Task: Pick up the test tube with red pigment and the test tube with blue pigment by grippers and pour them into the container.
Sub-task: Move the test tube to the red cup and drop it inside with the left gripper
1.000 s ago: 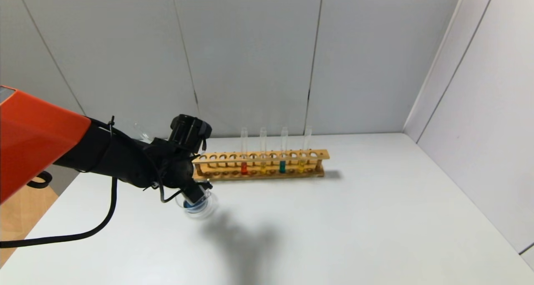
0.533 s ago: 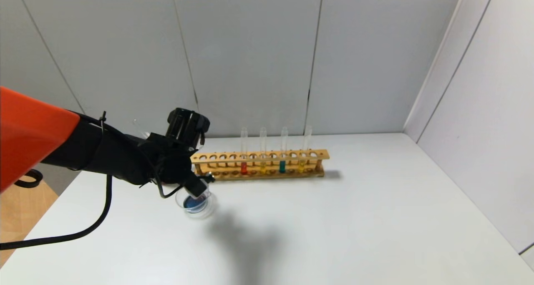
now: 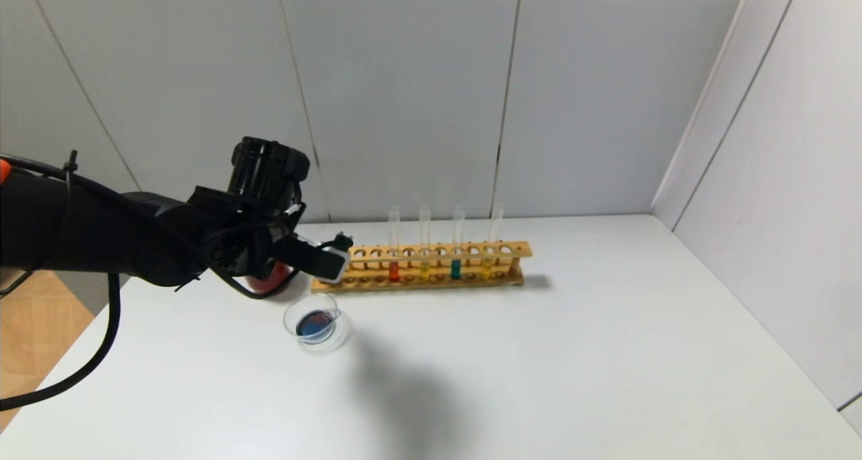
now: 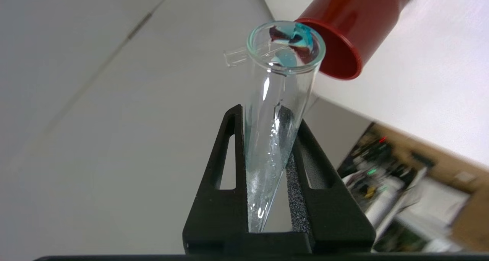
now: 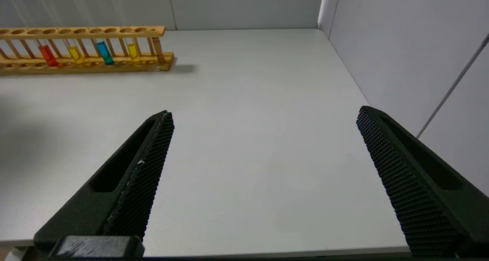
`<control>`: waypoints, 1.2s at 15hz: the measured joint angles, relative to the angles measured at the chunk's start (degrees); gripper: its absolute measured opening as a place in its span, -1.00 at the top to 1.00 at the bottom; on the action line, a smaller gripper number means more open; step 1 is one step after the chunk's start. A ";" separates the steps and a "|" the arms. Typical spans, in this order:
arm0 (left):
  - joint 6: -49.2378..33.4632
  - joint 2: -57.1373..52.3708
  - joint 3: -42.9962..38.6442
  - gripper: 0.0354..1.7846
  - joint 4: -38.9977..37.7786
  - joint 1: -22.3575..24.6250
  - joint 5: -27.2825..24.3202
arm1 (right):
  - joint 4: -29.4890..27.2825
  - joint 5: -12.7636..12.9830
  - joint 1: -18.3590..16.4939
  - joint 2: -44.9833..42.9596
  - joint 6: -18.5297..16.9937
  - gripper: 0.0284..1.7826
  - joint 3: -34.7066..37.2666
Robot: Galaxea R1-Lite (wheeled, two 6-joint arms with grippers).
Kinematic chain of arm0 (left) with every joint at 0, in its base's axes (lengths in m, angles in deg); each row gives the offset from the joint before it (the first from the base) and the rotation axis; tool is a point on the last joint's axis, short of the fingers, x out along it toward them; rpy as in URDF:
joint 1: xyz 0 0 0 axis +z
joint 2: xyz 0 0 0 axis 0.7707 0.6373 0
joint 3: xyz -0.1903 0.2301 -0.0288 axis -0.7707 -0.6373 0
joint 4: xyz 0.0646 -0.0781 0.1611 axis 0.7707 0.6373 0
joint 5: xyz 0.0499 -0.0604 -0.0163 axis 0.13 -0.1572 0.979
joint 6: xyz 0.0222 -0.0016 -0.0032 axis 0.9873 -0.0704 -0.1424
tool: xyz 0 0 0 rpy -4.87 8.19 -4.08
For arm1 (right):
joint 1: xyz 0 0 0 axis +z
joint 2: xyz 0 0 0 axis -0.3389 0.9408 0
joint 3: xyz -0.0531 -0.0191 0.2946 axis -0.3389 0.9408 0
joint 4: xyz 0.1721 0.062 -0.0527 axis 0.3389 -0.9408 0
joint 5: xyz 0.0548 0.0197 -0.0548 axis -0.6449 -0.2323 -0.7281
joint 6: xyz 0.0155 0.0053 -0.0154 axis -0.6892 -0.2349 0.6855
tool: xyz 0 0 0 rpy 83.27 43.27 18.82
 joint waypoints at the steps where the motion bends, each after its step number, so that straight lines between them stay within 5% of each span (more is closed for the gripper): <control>1: -4.68 -1.02 -0.63 0.65 0.88 0.20 -1.46 | 0.02 0.00 0.00 0.00 0.00 -0.96 0.00; 10: -57.05 -8.05 -3.96 0.65 4.02 1.85 -19.10 | 0.02 -0.02 0.00 0.00 0.00 -0.96 0.00; 15: -68.35 -10.45 -4.21 0.65 -0.63 10.14 -36.38 | 0.02 0.00 0.00 0.00 0.00 -0.96 0.00; 18: -76.93 -8.98 -3.35 0.65 -9.55 11.85 -39.83 | 0.00 0.00 0.00 0.00 0.01 -0.96 0.00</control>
